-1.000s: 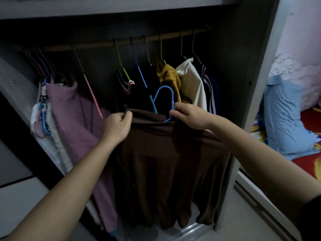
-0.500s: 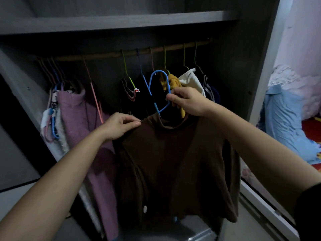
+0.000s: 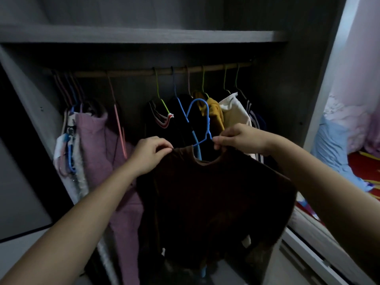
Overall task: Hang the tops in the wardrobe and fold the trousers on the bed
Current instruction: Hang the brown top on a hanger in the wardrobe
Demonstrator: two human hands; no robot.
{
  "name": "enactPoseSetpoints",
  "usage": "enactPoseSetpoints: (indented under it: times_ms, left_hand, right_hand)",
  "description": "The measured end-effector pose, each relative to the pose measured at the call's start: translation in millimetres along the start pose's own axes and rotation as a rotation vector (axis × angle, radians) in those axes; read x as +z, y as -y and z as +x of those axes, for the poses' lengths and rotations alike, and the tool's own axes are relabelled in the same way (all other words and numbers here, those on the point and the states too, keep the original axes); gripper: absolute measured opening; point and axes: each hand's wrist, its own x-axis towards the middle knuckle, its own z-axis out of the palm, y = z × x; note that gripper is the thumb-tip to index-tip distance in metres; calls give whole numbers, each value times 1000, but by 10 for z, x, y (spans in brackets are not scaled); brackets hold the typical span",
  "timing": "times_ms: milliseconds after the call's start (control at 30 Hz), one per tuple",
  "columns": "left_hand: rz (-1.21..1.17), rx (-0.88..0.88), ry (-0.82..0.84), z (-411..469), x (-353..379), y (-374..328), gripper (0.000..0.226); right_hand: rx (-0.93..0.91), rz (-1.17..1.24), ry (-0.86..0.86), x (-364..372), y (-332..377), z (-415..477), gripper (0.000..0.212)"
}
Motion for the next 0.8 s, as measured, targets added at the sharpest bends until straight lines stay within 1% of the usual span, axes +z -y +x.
enactPoseSetpoints:
  times_ms: [67,133,233,267,300,367,433,467,500,567,600,667,733,800]
  left_hand:
    - [67,20,53,14,-6,61,11]
    - [63,16,78,23,-23,148,12]
    - [-24,-16,-3,47,-62,269,13]
    - [-42,-23,-40,63,-79,301,14]
    - [-46,-24,-71,83,-98,327,14]
    - [-8,-2,-125,161,-151,360,16]
    - [45,10,-196,296,-243,367,17]
    - [65,6,-250,385,-307,370,18]
    - [88,-5,-312,486,-382,379,20]
    - [169,-41,-425,690,-553,418,26]
    - [218,-69,-455,792,-642,449,31]
    - [340,-146,-443,987,-807,535,41]
    - [483,-253,-367,1141,-936,652,49]
    - [585,-347,-302,1271,-1046,786,62]
  right_hand:
    - [54,250,48,109,51,24,28]
    - [86,513,85,212,95,48,32]
    - [109,771,143,299,152,79,51]
    - [138,875,178,321,183,89,53]
    - [155,984,207,345,230,99,50]
    - [115,1119,202,384,338,156,42]
    - [54,1127,157,410,487,257,39]
    - [35,1091,120,415,550,336,38]
    - [31,1036,60,410,598,447,35]
    - [39,882,-128,392,652,721,30]
    - [32,818,-214,379,665,879,29]
    - [-9,736,-310,357,718,1183,27]
    - [-38,664,-315,370,798,1480,26]
    - [-56,654,-327,396,879,1781,31]
